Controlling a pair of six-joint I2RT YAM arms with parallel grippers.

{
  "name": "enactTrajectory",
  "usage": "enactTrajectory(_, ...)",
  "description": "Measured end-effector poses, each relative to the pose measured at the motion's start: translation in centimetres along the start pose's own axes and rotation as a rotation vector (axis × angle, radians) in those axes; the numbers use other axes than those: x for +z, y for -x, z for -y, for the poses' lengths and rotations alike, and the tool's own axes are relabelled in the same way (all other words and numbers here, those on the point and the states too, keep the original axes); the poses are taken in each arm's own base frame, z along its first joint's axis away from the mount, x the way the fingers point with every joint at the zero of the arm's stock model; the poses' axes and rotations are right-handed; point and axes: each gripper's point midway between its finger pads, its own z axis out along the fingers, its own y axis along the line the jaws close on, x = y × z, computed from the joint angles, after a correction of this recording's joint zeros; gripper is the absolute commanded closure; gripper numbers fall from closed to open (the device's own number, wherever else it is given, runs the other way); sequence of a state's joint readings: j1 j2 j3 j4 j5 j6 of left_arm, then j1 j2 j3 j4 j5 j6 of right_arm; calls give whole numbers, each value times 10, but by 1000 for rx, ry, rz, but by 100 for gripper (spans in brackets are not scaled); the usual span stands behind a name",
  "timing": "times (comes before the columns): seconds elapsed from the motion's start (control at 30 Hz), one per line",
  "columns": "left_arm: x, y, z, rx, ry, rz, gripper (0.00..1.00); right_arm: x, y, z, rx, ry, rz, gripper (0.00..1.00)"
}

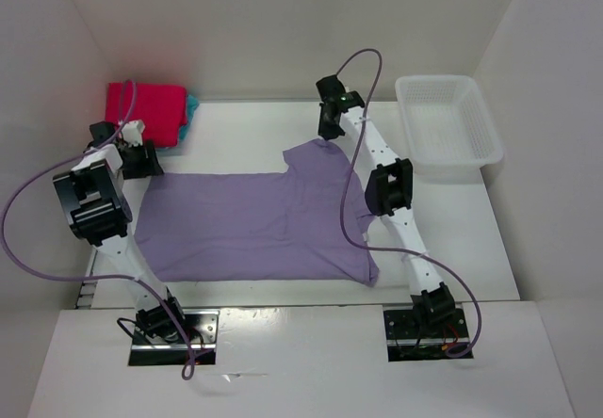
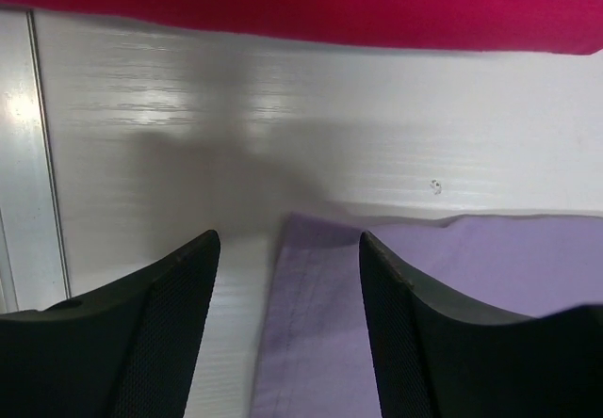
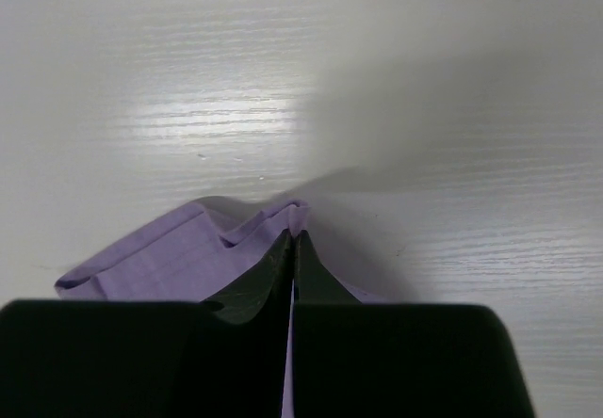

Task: Fold and stack the t-shirts
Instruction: Grap the side of the flattened tshirt furthest away from the robot with both arms, then fold the other side of the tshirt into a rectangle

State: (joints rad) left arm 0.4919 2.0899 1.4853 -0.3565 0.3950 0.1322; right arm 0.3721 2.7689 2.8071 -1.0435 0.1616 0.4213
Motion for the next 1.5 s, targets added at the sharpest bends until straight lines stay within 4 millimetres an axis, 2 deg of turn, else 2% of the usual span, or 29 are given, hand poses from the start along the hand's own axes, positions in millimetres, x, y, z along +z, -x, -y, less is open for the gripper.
enactTrajectory(0.07,3,-2,8,40,48,-8,32,-2,-1,-5,-8,6,1,100)
enactTrajectory(0.23,12,-1,25,123,100,-25,41,-4,-5,-12,-19,10,-1,100)
enactTrajectory(0.4,12,-2,19,128,127,-22,43,-6,-3,-11,-19,2,7,100)
enactTrajectory(0.57,10,-3,11,125,158,-19,76,-9,-1,-10,-18,-1,12,100)
enactTrajectory(0.6,9,-3,10,121,161,-18,90,-9,-1,-10,-18,-1,12,100)
enactTrajectory(0.63,9,-4,10,114,157,-19,97,-10,0,-10,-18,-1,13,100)
enactTrajectory(0.67,8,-5,9,115,153,-20,100,-10,0,-10,-18,-1,12,100)
enactTrajectory(0.77,5,-8,12,138,136,-24,100,-16,-1,-9,-19,-2,4,100)
enactTrajectory(0.9,-11,-29,22,184,97,-60,100,-46,-11,-3,-32,-13,-45,100)
enactTrajectory(1.0,-31,-38,32,250,70,-71,100,-82,-26,1,-59,-26,-83,100)
enactTrajectory(1.07,-47,-34,38,301,58,-51,100,-108,-40,-1,-91,-29,-86,100)
enactTrajectory(1.23,-79,-19,50,426,54,13,100,-176,-94,0,-153,-6,-109,100)
enactTrajectory(1.37,-94,-35,53,497,45,-4,100,-213,-126,26,-112,10,-107,100)
enactTrajectory(1.5,-99,-65,55,545,35,-62,100,-227,-162,54,-50,3,-135,100)
